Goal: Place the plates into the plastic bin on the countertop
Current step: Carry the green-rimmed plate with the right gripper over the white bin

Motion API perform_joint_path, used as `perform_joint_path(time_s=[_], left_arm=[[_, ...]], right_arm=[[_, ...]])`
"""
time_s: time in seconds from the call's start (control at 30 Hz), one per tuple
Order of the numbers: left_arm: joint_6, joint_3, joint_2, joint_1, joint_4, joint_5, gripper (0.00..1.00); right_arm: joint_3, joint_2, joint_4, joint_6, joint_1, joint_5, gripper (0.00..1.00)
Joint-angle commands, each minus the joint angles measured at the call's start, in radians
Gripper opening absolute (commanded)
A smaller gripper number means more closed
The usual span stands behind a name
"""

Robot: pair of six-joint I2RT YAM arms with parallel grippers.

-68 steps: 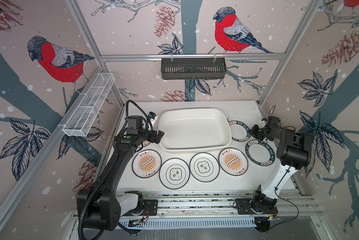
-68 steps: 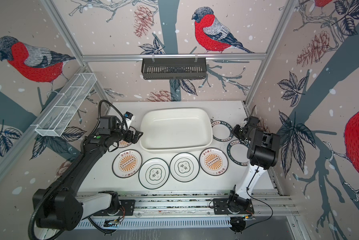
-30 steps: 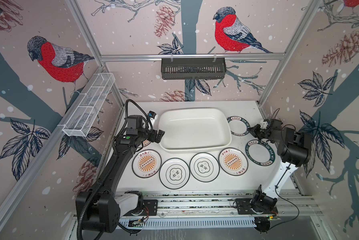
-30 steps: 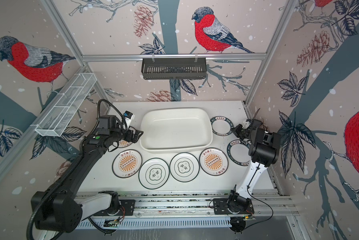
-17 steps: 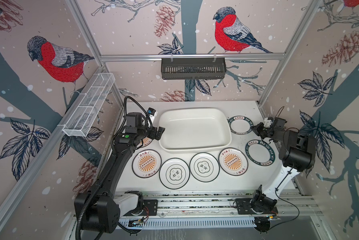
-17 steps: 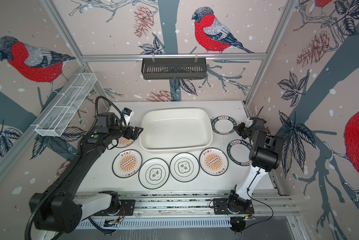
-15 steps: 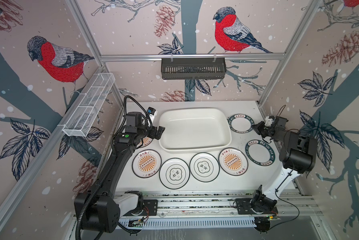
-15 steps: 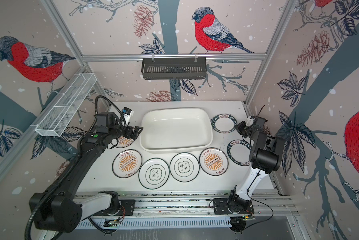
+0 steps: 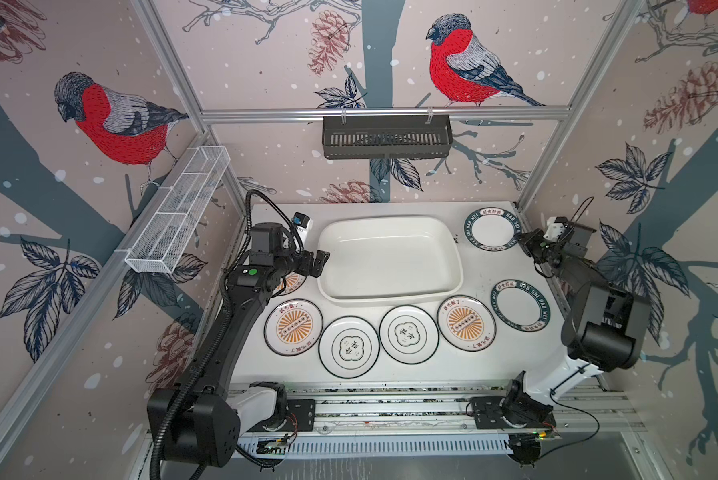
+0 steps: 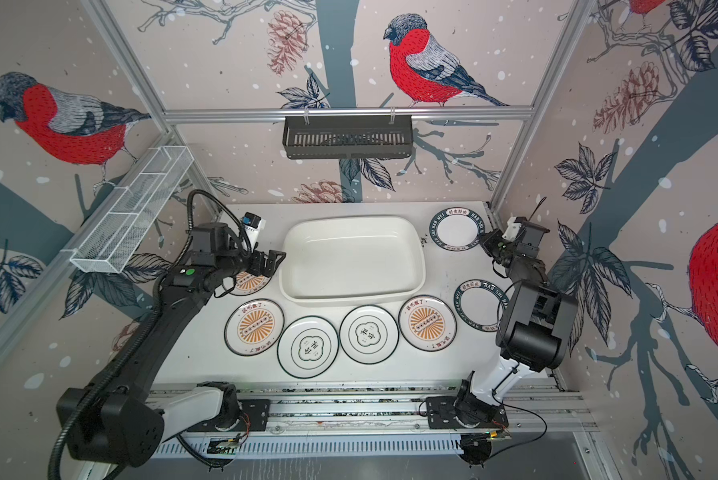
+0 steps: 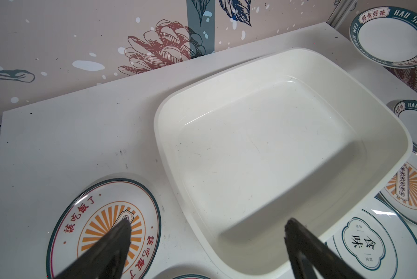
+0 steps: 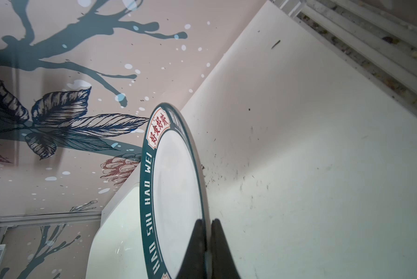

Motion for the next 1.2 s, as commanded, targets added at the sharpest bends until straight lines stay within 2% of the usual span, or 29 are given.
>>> perform_joint_path(time_s=[0.0, 0.13, 0.23, 0.33, 0.6, 0.87, 1.17], left_arm=[[-0.011, 0.011, 0.003, -0.001, 0.02, -0.006, 0.98], [-0.022, 0.024, 0.014, -0.001, 0.017, -0.008, 0.98], [-0.026, 0.025, 0.017, -0.001, 0.023, -0.015, 0.98], [-0.031, 0.028, 0.017, -0.001, 0.024, -0.022, 0.98], [-0.018, 0.035, -0.006, -0.002, 0.011, -0.04, 0.98], [-0.017, 0.038, -0.019, 0.001, 0.003, -0.04, 0.98], [-0.017, 0.038, -0.022, 0.001, -0.001, -0.024, 0.98]], right_arm=[[0.018, -0.033, 0.01, 0.012, 0.011, -0.042, 0.01], [0.037, -0.077, -0.028, 0.003, 0.048, -0.057, 0.02], [0.057, -0.106, -0.07, -0.017, 0.114, -0.039, 0.02], [0.097, -0.111, -0.125, -0.044, 0.203, -0.017, 0.01], [0.11, -0.087, -0.084, 0.005, 0.499, 0.033, 0.01], [0.148, 0.06, -0.006, 0.065, 0.744, 0.083, 0.02], [0.254, 0.298, 0.052, 0.108, 0.883, 0.085, 0.01]])
